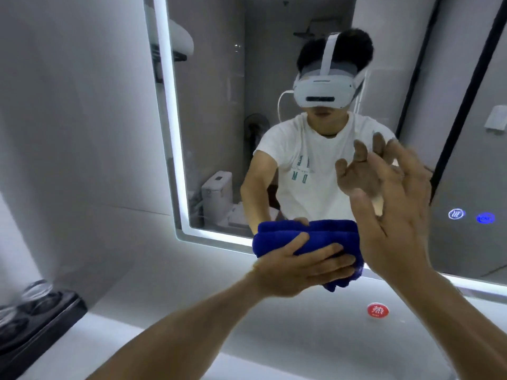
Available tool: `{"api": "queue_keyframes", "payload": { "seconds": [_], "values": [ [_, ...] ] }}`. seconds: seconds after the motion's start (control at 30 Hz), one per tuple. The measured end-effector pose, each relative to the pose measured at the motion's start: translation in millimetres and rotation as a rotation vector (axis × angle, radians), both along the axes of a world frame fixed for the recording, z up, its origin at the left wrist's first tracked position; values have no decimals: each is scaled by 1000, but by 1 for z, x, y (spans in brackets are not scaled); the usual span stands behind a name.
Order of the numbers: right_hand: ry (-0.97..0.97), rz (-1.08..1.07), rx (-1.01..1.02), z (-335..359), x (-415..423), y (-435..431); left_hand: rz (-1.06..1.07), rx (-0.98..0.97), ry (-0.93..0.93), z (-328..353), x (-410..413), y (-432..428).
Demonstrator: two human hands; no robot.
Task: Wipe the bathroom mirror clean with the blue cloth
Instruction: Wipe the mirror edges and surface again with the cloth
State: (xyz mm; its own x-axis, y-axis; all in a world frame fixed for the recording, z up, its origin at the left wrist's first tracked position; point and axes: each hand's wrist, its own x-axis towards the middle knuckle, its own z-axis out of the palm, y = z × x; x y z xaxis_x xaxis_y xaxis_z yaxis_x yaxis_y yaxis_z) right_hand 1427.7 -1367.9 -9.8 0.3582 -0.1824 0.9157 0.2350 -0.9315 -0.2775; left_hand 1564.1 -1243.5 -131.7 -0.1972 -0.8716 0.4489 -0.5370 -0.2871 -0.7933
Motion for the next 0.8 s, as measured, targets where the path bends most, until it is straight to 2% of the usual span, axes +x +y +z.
{"api": "queue_keyframes", "payload": {
  "seconds": [0.2, 0.33, 0.47, 0.63, 0.7, 0.8],
  "values": [
    [-2, 27, -37, 6, 18, 17, 1, -44, -137, 8, 51, 85],
    [-20, 22, -27, 8, 31, 31, -28, -190, -129, 9, 79, 126],
    [-30, 23, -38, 9, 45, 57, -27, -229, -128, -1, 105, 154],
    [-18, 5, -62, 10, 59, 92, -26, -423, -7, -8, 123, 178],
    [5, 7, -63, 13, 66, 108, 0, -446, 32, -7, 121, 177],
    [-11, 25, -48, 20, 76, 127, 19, -504, 67, 20, 116, 166]
  ]
}}
